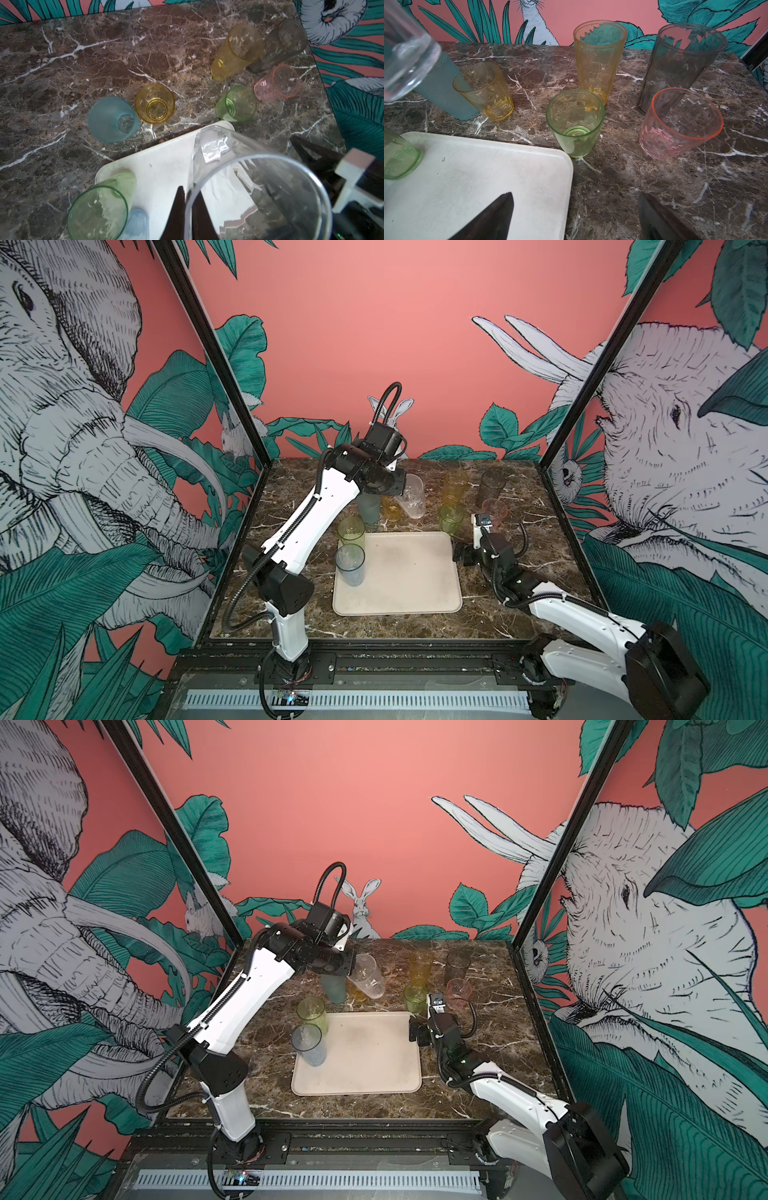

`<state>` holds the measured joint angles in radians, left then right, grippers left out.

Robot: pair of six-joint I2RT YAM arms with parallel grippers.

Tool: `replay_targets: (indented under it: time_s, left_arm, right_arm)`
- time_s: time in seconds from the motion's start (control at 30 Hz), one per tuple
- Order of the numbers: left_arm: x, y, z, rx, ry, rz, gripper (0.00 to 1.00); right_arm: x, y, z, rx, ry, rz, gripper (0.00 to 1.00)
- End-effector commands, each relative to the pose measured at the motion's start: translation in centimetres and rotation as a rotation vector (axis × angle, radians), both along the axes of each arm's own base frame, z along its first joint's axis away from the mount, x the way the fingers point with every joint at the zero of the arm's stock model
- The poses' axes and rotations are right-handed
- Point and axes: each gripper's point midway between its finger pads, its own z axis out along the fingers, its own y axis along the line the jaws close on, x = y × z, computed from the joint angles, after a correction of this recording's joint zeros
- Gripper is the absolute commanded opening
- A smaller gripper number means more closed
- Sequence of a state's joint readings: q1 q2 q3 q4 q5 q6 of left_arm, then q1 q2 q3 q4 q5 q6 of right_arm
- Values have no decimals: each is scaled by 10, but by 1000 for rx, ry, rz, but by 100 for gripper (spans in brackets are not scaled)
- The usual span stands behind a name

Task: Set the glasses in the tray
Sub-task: 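Carry the tall clear cup with the left gripper toward the tray edge nearest the robot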

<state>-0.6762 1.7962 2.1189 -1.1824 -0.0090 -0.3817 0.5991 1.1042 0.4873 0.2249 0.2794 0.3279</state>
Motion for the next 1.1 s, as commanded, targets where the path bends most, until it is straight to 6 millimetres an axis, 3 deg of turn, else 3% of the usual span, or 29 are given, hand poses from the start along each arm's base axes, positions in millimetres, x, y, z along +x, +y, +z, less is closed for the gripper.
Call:
replay_targets:
  time_s: [0.0, 0.3, 0.53, 0.77, 1.07]
  left_arm:
    - [-38, 20, 12, 35, 11, -12, 0]
    - [-107, 35, 5, 38, 5, -43, 0]
    - [-148, 51, -20, 86, 59, -31, 0]
    - [-176, 68, -48, 128, 110, 11, 0]
    - [-195, 97, -87, 173, 172, 159, 0]
  right_arm:
    - [8, 4, 14, 33, -32, -7, 95]
    - [11, 7, 10, 27, -16, -5, 96]
    - [10, 7, 8, 33, -9, 0, 96]
    - [8, 6, 8, 33, -5, -3, 96]
    - [9, 9, 5, 38, 5, 3, 96]
